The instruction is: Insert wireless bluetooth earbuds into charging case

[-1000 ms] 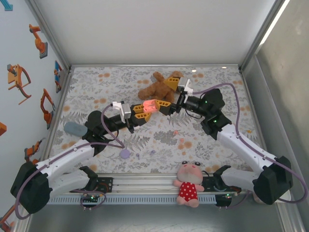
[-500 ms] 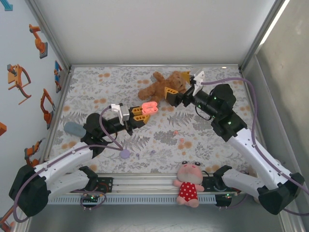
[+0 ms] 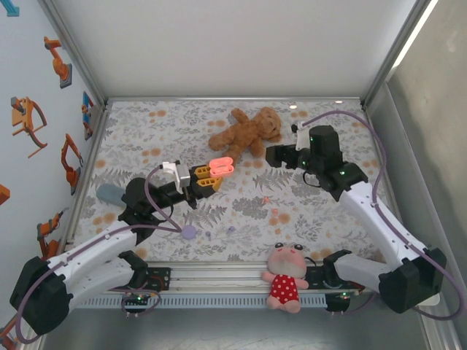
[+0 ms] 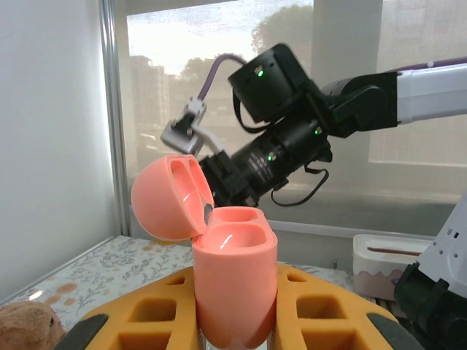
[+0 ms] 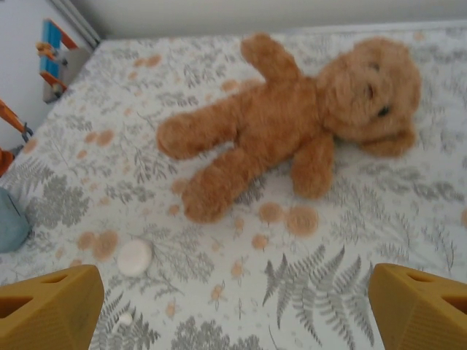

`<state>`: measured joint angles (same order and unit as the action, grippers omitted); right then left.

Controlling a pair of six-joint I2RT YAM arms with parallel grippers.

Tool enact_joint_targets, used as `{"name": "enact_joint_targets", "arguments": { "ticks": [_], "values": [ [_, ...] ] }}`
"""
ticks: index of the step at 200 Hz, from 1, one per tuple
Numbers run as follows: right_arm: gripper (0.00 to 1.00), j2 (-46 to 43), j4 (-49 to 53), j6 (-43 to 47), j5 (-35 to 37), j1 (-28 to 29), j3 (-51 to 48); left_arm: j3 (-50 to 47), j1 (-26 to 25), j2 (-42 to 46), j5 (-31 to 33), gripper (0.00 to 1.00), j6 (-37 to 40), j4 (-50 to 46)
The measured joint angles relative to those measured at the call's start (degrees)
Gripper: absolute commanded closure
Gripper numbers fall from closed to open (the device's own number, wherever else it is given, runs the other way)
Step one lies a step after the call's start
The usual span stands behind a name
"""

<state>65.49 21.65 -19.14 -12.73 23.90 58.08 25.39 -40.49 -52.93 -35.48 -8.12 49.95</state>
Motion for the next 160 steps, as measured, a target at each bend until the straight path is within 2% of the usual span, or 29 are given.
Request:
{"name": "enact_joint_targets", "arguments": {
  "ticks": [40,107,160],
  "values": [
    [0.26,5.7,5.9,-2.2,-3.4,-0.3,-1.6,-0.3,0.0,0.6,0.8,0.85,-0.2,0.0],
    [0.48,16.3,8.0,-3.7,-6.4,-0.3,-2.6,-0.5,0.0,1.4,1.4,0.85,-0.4,-0.2],
    [0.58,23.9,6.8,-3.9,-8.3,-0.3,-3.7,-0.5,0.0,1.8,1.4,0.85,-0.4,-0.5]
  ]
}}
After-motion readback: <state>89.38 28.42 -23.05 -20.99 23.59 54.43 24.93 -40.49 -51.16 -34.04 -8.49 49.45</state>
